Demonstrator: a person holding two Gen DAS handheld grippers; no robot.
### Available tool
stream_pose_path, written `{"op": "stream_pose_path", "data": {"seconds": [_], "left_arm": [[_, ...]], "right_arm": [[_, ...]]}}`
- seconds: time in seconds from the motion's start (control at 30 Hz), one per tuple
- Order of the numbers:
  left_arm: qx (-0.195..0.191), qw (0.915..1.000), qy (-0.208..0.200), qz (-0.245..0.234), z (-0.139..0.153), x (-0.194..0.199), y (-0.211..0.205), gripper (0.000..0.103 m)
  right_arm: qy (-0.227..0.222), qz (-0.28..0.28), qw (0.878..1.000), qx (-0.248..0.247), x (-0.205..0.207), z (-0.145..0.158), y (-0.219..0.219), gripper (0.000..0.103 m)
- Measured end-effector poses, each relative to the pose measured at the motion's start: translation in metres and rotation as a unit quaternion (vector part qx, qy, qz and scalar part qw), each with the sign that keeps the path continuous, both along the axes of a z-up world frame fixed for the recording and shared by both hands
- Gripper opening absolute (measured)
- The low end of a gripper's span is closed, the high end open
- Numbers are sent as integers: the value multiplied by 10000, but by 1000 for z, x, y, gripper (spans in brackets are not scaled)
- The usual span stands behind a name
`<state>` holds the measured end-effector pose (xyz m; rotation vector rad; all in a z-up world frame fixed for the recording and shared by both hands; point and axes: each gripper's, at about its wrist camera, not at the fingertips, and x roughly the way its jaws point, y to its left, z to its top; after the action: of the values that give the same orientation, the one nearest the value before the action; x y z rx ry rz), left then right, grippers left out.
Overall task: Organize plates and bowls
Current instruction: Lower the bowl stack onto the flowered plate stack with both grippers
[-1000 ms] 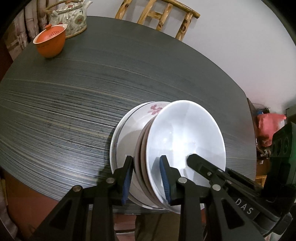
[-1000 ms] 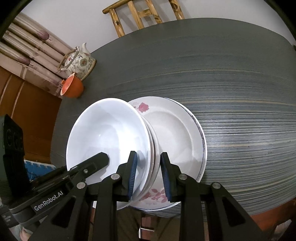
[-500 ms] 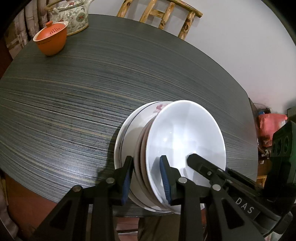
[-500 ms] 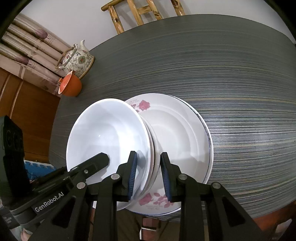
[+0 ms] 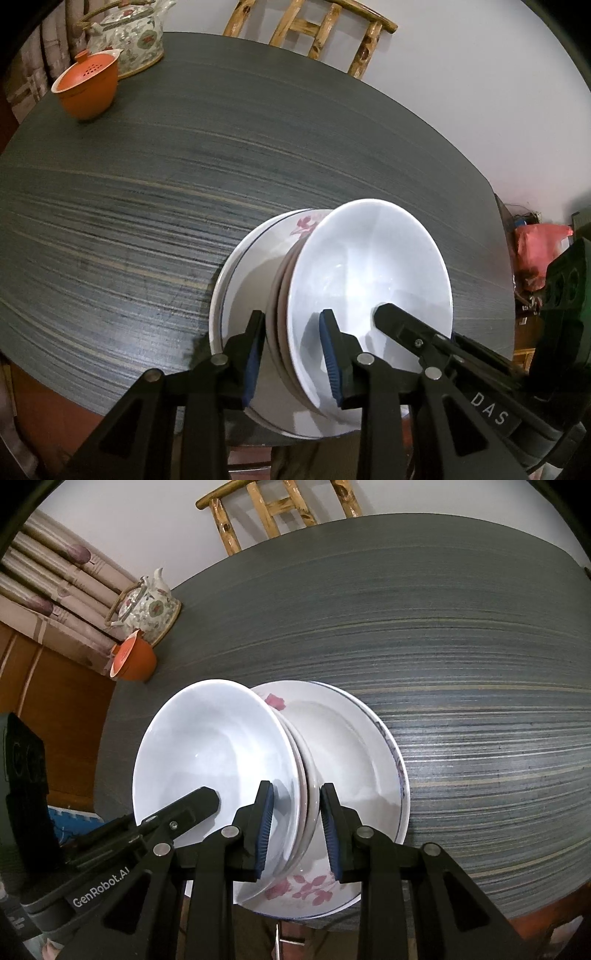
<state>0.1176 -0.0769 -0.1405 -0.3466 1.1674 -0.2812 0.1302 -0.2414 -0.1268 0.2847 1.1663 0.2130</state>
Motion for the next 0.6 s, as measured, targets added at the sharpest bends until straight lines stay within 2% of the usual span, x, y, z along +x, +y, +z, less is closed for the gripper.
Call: {"op": "stream_pose_path", "data": {"seconds": [0.6], "left_arm": [[-3, 9998, -180, -41, -3, -7, -6, 32]], "right_arm": [[-84, -28, 10000, -17, 7, 1, -3, 25]]}}
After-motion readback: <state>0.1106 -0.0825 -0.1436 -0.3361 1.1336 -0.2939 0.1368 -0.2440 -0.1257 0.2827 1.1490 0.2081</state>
